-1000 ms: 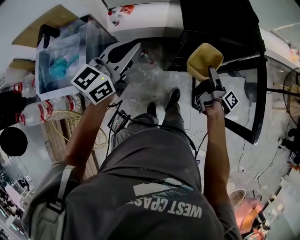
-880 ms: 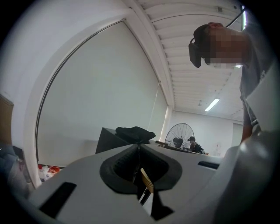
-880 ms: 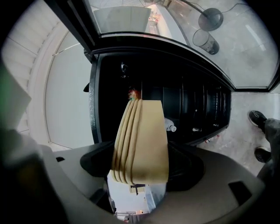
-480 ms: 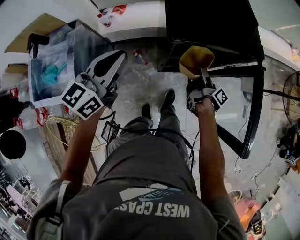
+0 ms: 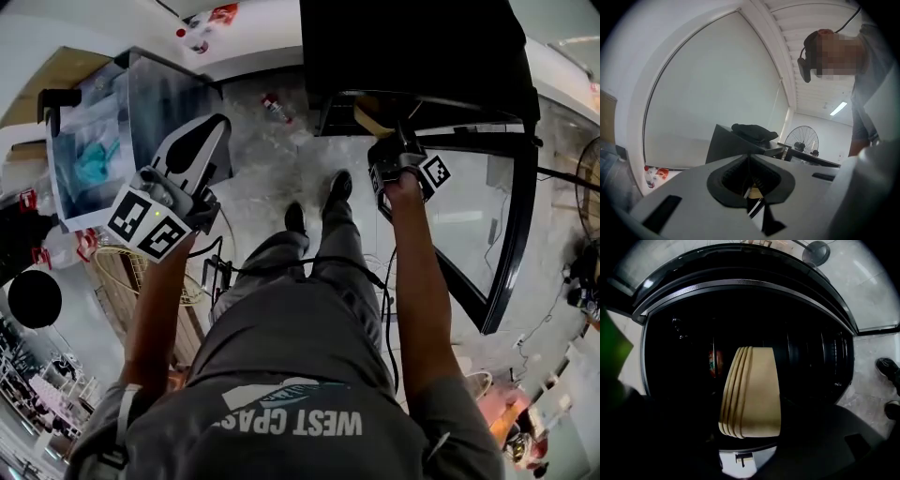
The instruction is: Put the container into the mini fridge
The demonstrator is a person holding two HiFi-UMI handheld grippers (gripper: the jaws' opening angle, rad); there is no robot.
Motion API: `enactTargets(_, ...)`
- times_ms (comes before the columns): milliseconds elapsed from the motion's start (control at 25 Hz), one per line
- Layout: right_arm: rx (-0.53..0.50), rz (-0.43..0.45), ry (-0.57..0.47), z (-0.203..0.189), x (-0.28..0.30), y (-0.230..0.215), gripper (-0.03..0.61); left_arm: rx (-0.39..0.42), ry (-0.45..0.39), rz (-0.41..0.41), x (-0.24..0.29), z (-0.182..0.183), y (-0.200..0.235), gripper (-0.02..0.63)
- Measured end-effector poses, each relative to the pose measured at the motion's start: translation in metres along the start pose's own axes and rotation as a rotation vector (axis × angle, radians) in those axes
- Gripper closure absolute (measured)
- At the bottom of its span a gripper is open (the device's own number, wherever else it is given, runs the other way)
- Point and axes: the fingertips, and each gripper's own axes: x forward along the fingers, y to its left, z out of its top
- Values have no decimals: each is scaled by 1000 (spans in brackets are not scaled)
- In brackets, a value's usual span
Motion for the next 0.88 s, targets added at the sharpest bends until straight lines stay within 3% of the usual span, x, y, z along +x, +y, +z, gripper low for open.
enactTargets(320,-5,57,-7,18,25,-23,225,6,44,-7,11,-19,-1,586)
enactTargets(880,-19,233,-40,44,48,-55,225,46,99,-114,70,-103,-21,586)
